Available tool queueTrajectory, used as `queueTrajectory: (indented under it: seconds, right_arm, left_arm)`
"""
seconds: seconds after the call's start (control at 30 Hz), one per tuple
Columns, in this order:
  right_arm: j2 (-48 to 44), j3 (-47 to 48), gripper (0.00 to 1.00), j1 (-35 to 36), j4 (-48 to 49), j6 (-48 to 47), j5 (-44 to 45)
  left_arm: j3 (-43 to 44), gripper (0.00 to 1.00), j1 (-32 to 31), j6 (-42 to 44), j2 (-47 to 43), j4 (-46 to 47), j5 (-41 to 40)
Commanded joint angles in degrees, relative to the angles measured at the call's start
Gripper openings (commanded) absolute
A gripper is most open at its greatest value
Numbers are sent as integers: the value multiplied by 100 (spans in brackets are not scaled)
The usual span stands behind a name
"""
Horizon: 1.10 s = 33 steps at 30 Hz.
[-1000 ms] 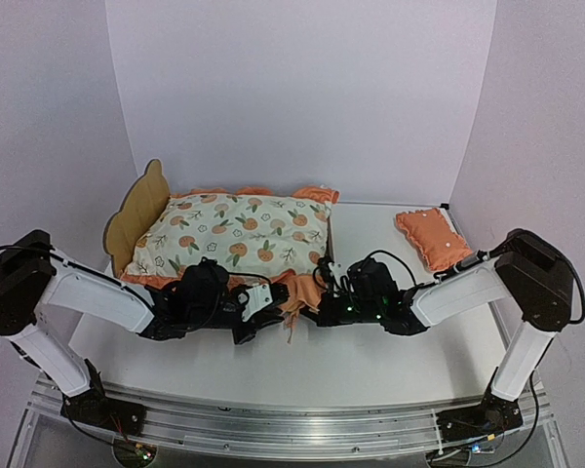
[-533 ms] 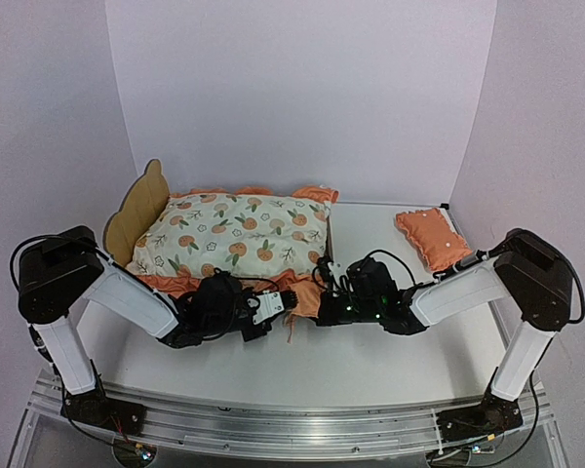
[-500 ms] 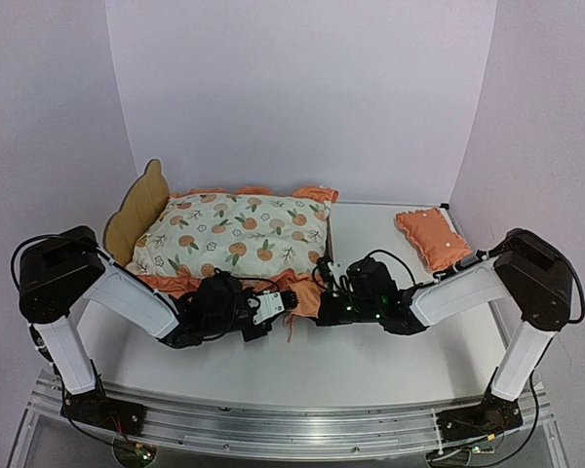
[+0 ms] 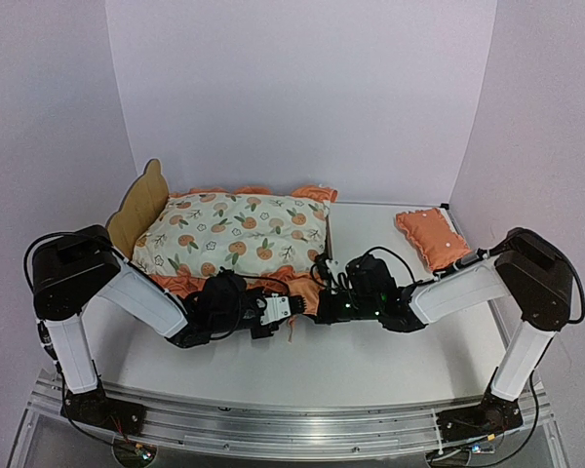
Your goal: Set up the pet bed
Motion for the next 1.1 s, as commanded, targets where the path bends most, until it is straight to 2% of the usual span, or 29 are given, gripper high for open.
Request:
queueTrajectory:
  seconds: [0.0,0.33,0.43,0.6,0.73,0.93,1.07]
  right_arm:
    - [35,246,0,17,135,-83,-286]
    - [26,278,0,13,131,-69,-509]
    - [37,286,0,13,132,-62,-560]
    - [6,247,0,16,125,-30,-528]
    - [-166,49,0,18,-2,57,-95]
    - [-739,-232,21,218,-984,-150,686]
    - [-924,-559,32,679,-1044,-373,1390]
  left_arm:
    - [194,15,35,242,95,421,136]
    - [255,18,54,452,193,478,211]
    - [287,14,53,444,209,506,241]
    - [231,0,54,369,169,584,205]
    - [138,0,54,221,62,590,109]
    - [123,0,54,-83,-68,438,-9]
    - [111,0,54,-94,-75,437,-4]
